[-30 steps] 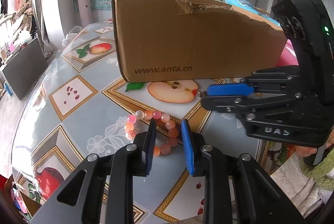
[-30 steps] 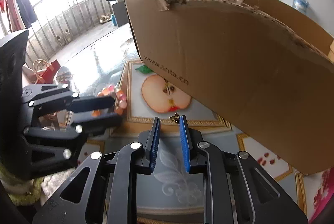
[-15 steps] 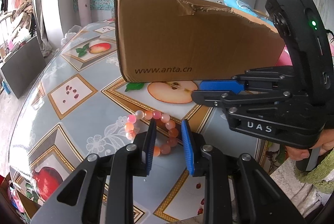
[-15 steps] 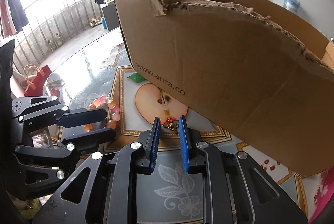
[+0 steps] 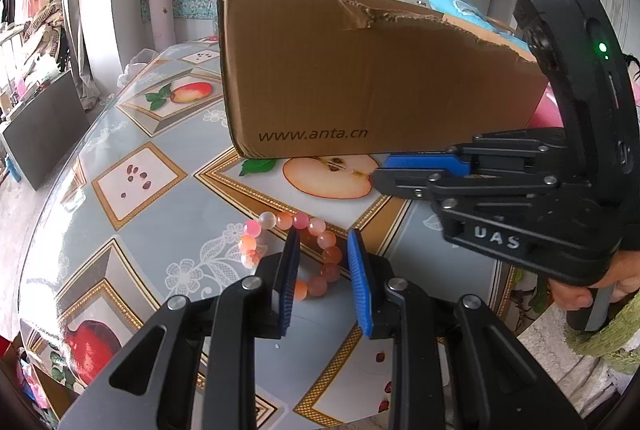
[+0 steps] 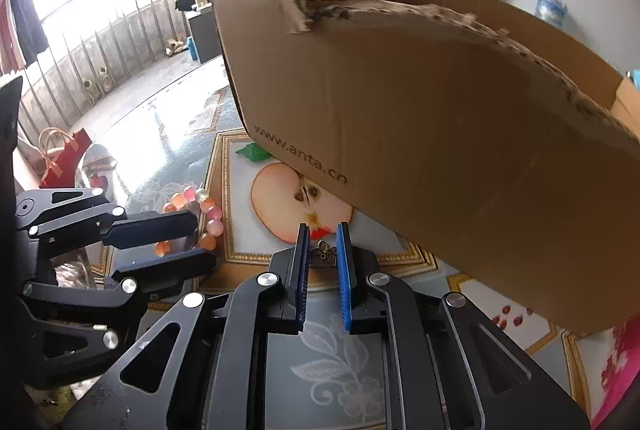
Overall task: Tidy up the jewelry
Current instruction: 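Close the left tool on the pink-orange bead bracelet while the right tool holds the charm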
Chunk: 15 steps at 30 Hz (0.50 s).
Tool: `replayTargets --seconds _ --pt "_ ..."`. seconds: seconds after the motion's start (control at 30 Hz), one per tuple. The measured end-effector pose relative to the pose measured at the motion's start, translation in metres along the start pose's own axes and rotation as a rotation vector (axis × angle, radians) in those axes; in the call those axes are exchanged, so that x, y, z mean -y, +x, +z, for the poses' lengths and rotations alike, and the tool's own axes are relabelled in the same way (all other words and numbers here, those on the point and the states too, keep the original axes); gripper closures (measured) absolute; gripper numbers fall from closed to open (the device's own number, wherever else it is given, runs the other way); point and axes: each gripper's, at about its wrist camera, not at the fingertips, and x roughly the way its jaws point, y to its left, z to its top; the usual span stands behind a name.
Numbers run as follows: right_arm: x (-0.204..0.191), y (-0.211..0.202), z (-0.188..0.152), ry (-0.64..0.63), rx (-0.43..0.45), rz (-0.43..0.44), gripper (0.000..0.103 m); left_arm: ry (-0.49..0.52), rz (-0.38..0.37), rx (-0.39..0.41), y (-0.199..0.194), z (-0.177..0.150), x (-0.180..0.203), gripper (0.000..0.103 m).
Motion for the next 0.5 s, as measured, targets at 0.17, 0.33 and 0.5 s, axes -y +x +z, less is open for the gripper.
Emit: replayTargets --seconds 0.17,0.33,0.5 --pt "0.016 -0.010 -0.008 0.052 -0.011 0.013 0.093 0.005 0.013 -0.004 0.000 0.001 0.002 0.079" --pt "0.032 -0.024 -0.021 0.123 -0.013 0.012 0.093 0.003 0.028 -0.019 0.001 0.004 0.005 0.079" --pt "0.046 -0.033 -0.028 0.185 -0.013 0.020 0.093 0.007 0.056 -0.031 0.003 0.007 0.010 0.079"
